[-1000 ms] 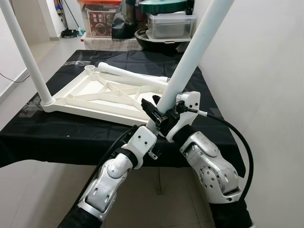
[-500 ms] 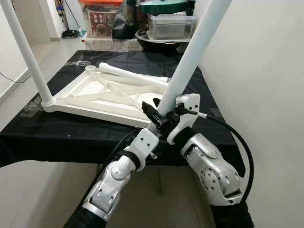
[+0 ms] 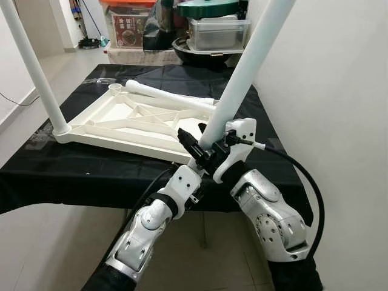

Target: Building children table

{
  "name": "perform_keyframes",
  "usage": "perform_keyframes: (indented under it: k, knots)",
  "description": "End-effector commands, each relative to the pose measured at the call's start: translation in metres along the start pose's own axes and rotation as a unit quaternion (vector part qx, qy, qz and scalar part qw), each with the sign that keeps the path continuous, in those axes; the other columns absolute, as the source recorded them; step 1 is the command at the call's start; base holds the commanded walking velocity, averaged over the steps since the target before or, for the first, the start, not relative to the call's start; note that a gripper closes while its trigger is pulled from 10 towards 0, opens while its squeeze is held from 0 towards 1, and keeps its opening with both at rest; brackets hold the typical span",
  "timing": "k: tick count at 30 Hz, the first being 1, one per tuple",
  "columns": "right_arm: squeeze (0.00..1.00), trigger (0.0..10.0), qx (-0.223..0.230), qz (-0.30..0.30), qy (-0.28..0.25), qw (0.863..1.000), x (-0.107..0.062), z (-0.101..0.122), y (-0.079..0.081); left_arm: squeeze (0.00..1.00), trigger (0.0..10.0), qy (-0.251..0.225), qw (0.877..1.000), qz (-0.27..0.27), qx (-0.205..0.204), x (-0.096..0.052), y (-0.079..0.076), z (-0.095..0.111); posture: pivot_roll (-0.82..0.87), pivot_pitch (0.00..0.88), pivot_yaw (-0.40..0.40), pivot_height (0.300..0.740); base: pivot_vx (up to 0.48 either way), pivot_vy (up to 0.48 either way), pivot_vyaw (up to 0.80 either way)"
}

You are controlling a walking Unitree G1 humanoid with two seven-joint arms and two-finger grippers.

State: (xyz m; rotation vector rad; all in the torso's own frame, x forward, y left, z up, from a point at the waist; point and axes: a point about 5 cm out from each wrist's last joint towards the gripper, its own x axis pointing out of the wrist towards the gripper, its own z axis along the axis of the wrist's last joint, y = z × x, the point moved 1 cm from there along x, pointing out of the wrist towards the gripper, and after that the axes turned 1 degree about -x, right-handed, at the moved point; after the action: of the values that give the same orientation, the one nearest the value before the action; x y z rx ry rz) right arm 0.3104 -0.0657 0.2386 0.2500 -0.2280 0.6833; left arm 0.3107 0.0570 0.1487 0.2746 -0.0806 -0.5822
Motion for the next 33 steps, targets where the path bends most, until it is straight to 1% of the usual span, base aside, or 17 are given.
perform_keyframes:
  k: [1, 4, 6, 9, 11, 13, 14, 15, 16, 18, 19, 20, 21, 23, 25, 27, 33]
  knots:
    - [0.00, 10.0, 0.002, 0.026, -0.008, 1.000, 0.002, 0.006, 0.000, 0.00, 10.0, -0.019, 0.999, -0.045, -0.009, -0.006, -0.004, 0.005, 0.04, 0.044, -0.022, 0.740, 0.000, 0.000, 0.00]
    - [0.00, 10.0, 0.019, 0.088, 0.011, 0.996, -0.001, 0.008, -0.004, 0.00, 10.0, -0.021, 0.993, -0.109, -0.035, -0.021, 0.002, 0.005, 0.05, 0.046, -0.019, 0.740, 0.000, 0.000, 0.00]
    - [0.00, 10.0, 0.024, 0.108, 0.020, 0.994, -0.002, 0.008, -0.004, 0.00, 10.0, -0.020, 0.990, -0.129, -0.052, -0.026, 0.003, 0.006, 0.05, 0.050, -0.020, 0.740, 0.000, 0.000, 0.00]
    - [0.00, 10.0, 0.034, 0.200, 0.059, 0.977, -0.011, 0.004, -0.001, 0.00, 10.0, -0.006, 0.967, -0.224, -0.118, -0.046, -0.001, 0.008, 0.05, 0.055, -0.021, 0.740, 0.000, 0.000, 0.00]
    - [0.00, 10.0, 0.034, 0.200, 0.059, 0.977, -0.011, 0.004, -0.001, 0.00, 10.0, -0.006, 0.967, -0.224, -0.118, -0.046, -0.001, 0.008, 0.05, 0.055, -0.021, 0.740, 0.000, 0.000, 0.00]
    - [0.00, 10.0, 0.041, 0.254, 0.077, 0.963, -0.017, 0.004, 0.005, 0.00, 10.0, 0.005, 0.954, -0.261, -0.149, -0.058, -0.004, 0.008, 0.05, 0.058, -0.019, 0.740, 0.000, 0.000, 0.00]
    - [0.00, 10.0, 0.041, 0.254, 0.077, 0.963, -0.017, 0.004, 0.005, 0.00, 10.0, 0.005, 0.954, -0.261, -0.149, -0.058, -0.004, 0.008, 0.05, 0.058, -0.019, 0.740, 0.000, 0.000, 0.00]
    - [0.00, 10.0, 0.040, 0.283, 0.088, 0.954, -0.021, 0.005, 0.008, 0.00, 10.0, 0.012, 0.943, -0.284, -0.173, -0.065, -0.007, 0.008, 0.05, 0.060, -0.019, 0.740, 0.000, 0.000, 0.00]
    - [0.00, 10.0, 0.040, 0.283, 0.088, 0.954, -0.021, 0.005, 0.008, 0.00, 10.0, 0.012, 0.943, -0.284, -0.173, -0.065, -0.007, 0.008, 0.05, 0.060, -0.019, 0.740, 0.000, 0.000, 0.00]
    - [0.00, 10.0, 0.040, 0.302, 0.096, 0.948, -0.024, 0.005, 0.009, 0.00, 10.0, 0.017, 0.935, -0.300, -0.189, -0.070, -0.010, 0.008, 0.06, 0.060, -0.019, 0.740, 0.000, 0.000, 0.00]
    - [0.00, 10.0, 0.038, 0.317, 0.102, 0.942, -0.025, 0.005, 0.011, 0.00, 10.0, 0.023, 0.922, -0.324, -0.208, -0.077, -0.014, 0.008, 0.06, 0.061, -0.016, 0.740, 0.000, 0.000, 0.00]
    - [0.00, 10.0, 0.038, 0.317, 0.102, 0.942, -0.025, 0.005, 0.011, 0.00, 10.0, 0.023, 0.922, -0.324, -0.208, -0.077, -0.014, 0.008, 0.06, 0.061, -0.016, 0.740, 0.000, 0.000, 0.00]
    - [0.00, 10.0, 0.041, 0.331, 0.110, 0.936, -0.027, 0.005, 0.012, 0.00, 10.0, 0.032, 0.911, -0.348, -0.218, -0.085, -0.020, 0.007, 0.06, 0.060, -0.017, 0.740, 0.000, 0.000, 0.00]
    - [0.00, 10.0, 0.048, 0.345, 0.122, 0.929, -0.028, 0.005, 0.013, 0.00, 10.0, 0.049, 0.899, -0.377, -0.218, -0.095, -0.027, 0.002, 0.06, 0.060, -0.015, 0.740, 0.000, 0.000, 0.00]
    - [0.00, 10.0, 0.048, 0.345, 0.122, 0.929, -0.028, 0.005, 0.013, 0.00, 10.0, 0.049, 0.899, -0.377, -0.218, -0.095, -0.027, 0.002, 0.06, 0.060, -0.015, 0.740, 0.000, 0.000, 0.00]
    - [0.00, 10.0, 0.059, 0.361, 0.137, 0.921, -0.030, 0.003, 0.014, 0.00, 10.0, 0.065, 0.893, -0.392, -0.210, -0.102, -0.029, -0.002, 0.06, 0.056, -0.013, 0.740, 0.000, 0.000, 0.00]
    - [0.00, 10.0, 0.089, 0.384, 0.157, 0.905, -0.034, 0.000, 0.020, 0.00, 10.0, 0.078, 0.891, -0.400, -0.200, -0.105, -0.028, -0.004, 0.06, 0.051, -0.014, 0.740, 0.000, 0.000, 0.00]
